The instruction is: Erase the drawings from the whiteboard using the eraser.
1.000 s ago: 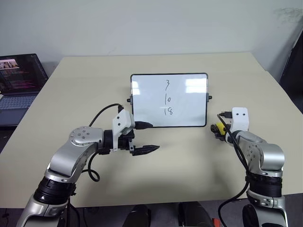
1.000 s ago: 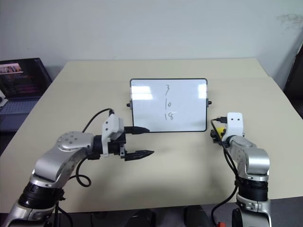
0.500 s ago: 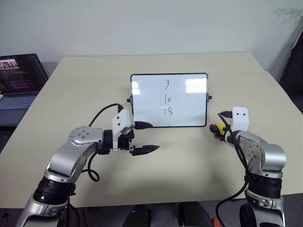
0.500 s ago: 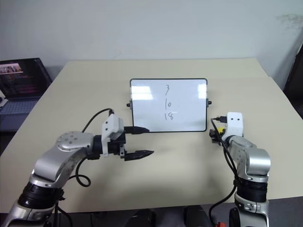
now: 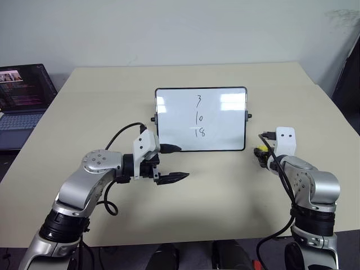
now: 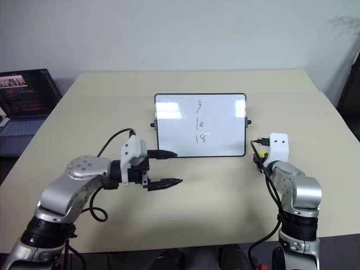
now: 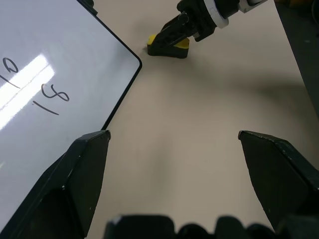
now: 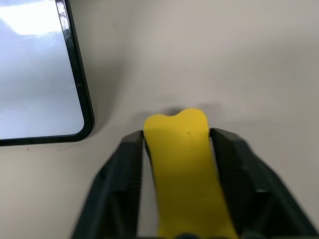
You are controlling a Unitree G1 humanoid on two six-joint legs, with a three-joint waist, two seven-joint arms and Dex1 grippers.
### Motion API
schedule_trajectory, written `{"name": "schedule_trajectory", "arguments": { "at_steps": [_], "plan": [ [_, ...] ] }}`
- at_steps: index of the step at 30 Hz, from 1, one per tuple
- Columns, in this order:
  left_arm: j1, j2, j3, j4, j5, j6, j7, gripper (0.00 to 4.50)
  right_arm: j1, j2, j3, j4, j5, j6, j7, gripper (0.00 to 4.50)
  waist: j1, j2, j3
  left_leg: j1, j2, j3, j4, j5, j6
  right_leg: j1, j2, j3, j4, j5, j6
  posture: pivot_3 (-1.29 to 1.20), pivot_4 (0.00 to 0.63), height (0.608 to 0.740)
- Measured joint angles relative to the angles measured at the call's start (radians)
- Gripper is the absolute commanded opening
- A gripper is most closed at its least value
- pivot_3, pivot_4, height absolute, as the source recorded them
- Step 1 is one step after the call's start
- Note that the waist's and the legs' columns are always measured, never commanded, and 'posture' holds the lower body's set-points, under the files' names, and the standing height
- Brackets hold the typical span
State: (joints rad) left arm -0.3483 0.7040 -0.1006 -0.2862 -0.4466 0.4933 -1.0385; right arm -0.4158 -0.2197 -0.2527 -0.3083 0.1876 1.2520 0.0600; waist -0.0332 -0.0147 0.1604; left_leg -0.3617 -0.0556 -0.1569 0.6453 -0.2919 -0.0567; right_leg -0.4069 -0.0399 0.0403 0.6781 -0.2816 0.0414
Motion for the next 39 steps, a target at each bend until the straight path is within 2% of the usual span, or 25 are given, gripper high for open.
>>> {"name": "schedule_trajectory", "arguments": {
  "at_steps": [2, 14, 21, 33, 39],
  "plan": [
    [-0.006, 0.001, 0.000, 0.000, 0.000, 0.000, 0.000, 4.50, 0.000, 0.000, 0.000, 0.000, 0.000, -0.002, 0.000, 1.03, 0.000, 0.000, 0.000, 0.000, 0.000, 0.000, 0.000, 0.000, 0.000, 0.000, 0.000, 0.000, 0.000, 0.000, 0.000, 0.00, 0.150, 0.740],
    [-0.006, 0.002, 0.001, 0.000, 0.002, 0.000, 0.003, 4.50, 0.000, -0.008, 0.003, 0.002, -0.009, -0.013, 0.000, 1.00, 0.000, 0.000, 0.000, 0.000, 0.000, 0.000, 0.000, 0.000, 0.000, 0.000, 0.000, 0.000, 0.000, 0.000, 0.000, 0.00, 0.150, 0.740],
    [-0.007, -0.001, 0.014, 0.005, 0.009, 0.000, 0.041, 4.50, -0.064, -0.092, 0.089, 0.005, -0.052, -0.213, 0.027, 1.00, -0.004, 0.000, 0.000, 0.000, 0.001, 0.001, 0.000, 0.000, 0.000, 0.000, 0.000, 0.000, 0.000, 0.000, 0.000, 0.00, 0.150, 0.740],
    [-0.009, -0.158, 0.049, 0.050, 0.119, 0.000, 0.353, 4.50, -0.196, -0.075, 0.194, 0.170, -0.097, -0.505, 0.052, 1.00, -0.003, 0.000, 0.000, -0.001, 0.000, 0.001, 0.000, 0.001, -0.002, -0.001, 0.000, 0.001, 0.000, 0.000, 0.000, 0.00, 0.150, 0.740],
    [0.030, -0.237, 0.071, 0.069, 0.164, 0.000, 0.489, 4.50, -0.283, -0.013, 0.245, 0.284, -0.098, -0.628, 0.074, 1.00, -0.007, 0.000, 0.000, -0.001, 0.000, 0.001, 0.000, 0.001, -0.003, -0.003, -0.001, 0.001, 0.001, 0.000, 0.000, 0.00, 0.150, 0.740]
  ]
}}
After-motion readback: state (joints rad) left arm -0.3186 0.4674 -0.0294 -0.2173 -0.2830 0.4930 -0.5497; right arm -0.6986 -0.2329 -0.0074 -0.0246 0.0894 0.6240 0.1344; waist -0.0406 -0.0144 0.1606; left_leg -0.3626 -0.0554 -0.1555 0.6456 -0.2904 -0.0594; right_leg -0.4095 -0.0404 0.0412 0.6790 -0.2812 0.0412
